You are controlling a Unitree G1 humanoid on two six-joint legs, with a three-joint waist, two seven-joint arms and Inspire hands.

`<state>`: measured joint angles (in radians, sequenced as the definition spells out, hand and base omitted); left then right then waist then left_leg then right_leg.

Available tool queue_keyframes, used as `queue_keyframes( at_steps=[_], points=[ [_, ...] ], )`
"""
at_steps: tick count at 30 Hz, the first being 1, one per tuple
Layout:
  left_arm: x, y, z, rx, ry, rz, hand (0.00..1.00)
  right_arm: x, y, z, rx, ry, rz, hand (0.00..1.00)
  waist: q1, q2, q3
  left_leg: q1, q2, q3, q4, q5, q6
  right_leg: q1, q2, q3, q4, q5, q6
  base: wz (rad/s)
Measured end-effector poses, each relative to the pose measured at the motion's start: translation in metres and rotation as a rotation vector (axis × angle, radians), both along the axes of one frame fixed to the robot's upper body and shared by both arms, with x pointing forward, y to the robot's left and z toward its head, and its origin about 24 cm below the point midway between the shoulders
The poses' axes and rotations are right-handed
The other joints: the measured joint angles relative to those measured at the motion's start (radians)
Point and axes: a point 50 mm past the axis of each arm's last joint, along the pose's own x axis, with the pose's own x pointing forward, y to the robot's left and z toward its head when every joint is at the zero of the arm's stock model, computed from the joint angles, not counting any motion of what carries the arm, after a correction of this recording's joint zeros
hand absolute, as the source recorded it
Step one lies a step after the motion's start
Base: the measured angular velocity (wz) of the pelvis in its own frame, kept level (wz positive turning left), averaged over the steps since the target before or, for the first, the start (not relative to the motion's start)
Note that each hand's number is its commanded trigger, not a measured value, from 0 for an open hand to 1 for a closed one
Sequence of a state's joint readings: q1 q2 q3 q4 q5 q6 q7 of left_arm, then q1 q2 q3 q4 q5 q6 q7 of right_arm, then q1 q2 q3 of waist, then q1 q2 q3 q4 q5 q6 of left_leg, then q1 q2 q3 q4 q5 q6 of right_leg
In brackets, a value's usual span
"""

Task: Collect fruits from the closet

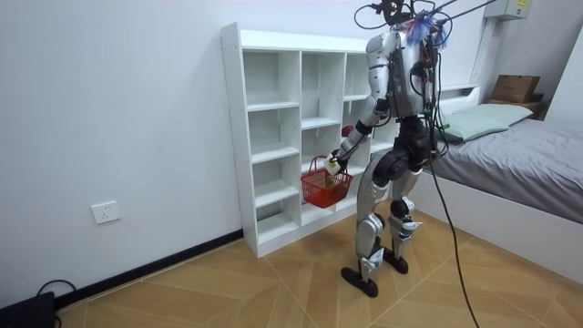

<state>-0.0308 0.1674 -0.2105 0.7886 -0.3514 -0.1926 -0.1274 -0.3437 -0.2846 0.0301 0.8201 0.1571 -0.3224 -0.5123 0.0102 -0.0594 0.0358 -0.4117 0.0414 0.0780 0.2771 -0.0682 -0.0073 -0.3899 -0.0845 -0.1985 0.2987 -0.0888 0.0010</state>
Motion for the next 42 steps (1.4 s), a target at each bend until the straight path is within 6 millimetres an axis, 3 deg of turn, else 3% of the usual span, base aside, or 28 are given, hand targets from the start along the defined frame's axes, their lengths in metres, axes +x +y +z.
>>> queue_keyframes(
  at_steps=[4,9,12,31,42],
  points=[
    [0.002,-0.002,0.0,0.008,0.006,-0.023,1.0,0.006,-0.003,0.008,-0.008,-0.009,-0.01,0.0,0.022,0.0,0.0027,-0.059,0.0,0.0,0.03,-0.002,0.003,-0.06,-0.004,0.004,0.032,-0.002,-0.002,0.0],
    [0.007,-0.005,0.002,0.002,0.002,-0.032,1.0,0.021,-0.004,0.027,-0.026,-0.059,-0.001,0.0,0.029,-0.008,0.0157,-0.117,0.0,0.0,0.062,-0.004,0.005,-0.123,-0.011,0.004,0.074,-0.008,-0.006,0.01],
    [0.008,-0.005,0.002,0.002,0.001,-0.036,1.0,0.023,-0.005,0.03,-0.03,-0.067,0.0,0.0,0.035,-0.012,0.0187,-0.13,-0.001,0.0,0.07,-0.005,0.006,-0.137,-0.013,0.005,0.085,-0.013,-0.006,0.01],
    [0.013,-0.029,0.001,-0.017,0.011,-0.091,1.0,0.033,0.001,0.038,-0.065,-0.045,0.051,0.0,0.075,-0.014,0.0206,-0.19,-0.001,0.003,0.119,-0.014,0.008,-0.206,-0.024,0.01,0.155,-0.03,-0.012,0.0],
    [0.008,-0.029,-0.004,0.004,0.053,-0.088,1.0,0.041,0.009,0.045,-0.082,-0.046,0.067,0.0,0.082,-0.018,0.0233,-0.19,-0.002,0.003,0.12,-0.014,0.007,-0.207,-0.027,0.006,0.155,-0.032,-0.012,0.0]
  ],
)
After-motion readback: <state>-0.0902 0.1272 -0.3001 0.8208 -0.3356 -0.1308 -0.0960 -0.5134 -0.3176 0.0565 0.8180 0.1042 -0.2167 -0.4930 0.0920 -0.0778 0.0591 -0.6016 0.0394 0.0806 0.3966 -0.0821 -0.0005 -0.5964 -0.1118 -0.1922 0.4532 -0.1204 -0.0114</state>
